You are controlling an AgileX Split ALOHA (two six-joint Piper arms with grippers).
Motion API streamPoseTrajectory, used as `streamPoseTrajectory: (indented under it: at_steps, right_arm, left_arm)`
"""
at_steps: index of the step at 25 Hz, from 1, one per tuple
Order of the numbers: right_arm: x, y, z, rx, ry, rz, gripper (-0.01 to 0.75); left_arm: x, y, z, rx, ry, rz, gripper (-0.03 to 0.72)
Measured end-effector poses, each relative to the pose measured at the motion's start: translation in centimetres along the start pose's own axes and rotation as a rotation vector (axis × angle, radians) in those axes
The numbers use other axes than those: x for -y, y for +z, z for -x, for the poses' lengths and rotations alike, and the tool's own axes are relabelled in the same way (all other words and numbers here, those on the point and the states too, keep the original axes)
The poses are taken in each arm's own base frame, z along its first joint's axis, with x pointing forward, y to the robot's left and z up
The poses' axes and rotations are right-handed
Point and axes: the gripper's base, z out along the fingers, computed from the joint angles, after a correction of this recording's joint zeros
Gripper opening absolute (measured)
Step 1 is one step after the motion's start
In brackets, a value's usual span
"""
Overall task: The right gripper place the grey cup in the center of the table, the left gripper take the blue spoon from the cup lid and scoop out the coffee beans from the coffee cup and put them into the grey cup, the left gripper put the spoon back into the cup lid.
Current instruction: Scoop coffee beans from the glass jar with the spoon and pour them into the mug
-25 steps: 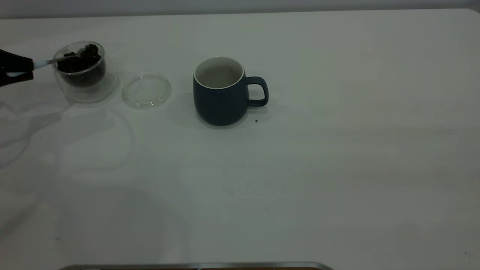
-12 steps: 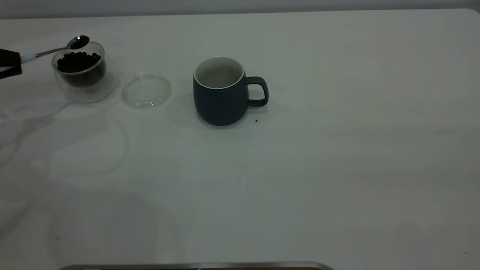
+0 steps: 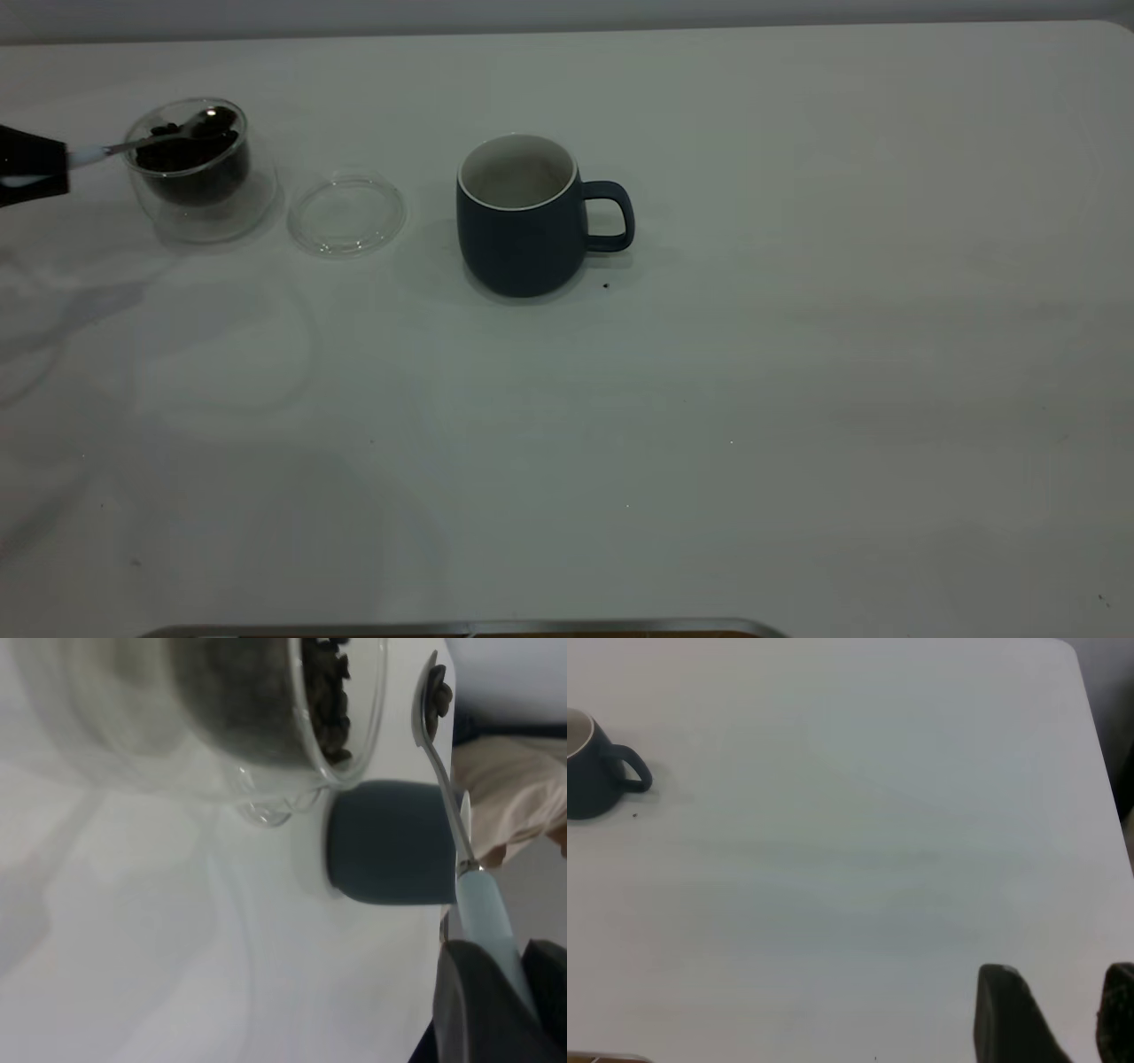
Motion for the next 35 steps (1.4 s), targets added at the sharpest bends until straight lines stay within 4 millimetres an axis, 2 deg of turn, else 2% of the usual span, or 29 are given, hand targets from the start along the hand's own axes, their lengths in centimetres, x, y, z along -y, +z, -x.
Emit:
streamPoseTrajectory:
  at_steps: [11,18,29,35]
  right_arm:
    - [0.0,0.0,0.0,0.000,0.000,0.000,0.281]
    - [0.0,0.0,0.0,0.000,0.000,0.000,0.281]
    - [0.0,0.0,0.0,0.000,0.000,0.000,0.281]
    - [0.0,0.0,0.0,0.000,0.000,0.000,0.281]
  left_arm:
    - [2.8,6.1,-0.7,-0.133,0.057,-0.039,0.130]
    - [4.3,9.2,-1.6,-0.206,0.087,-0.058,0.130]
    - [5.9,12.2,-2.6,-0.264,0.106,-0.082,0.130]
    - [6.3,12.9,-3.0,-0.286,0.153,-0.091,0.130]
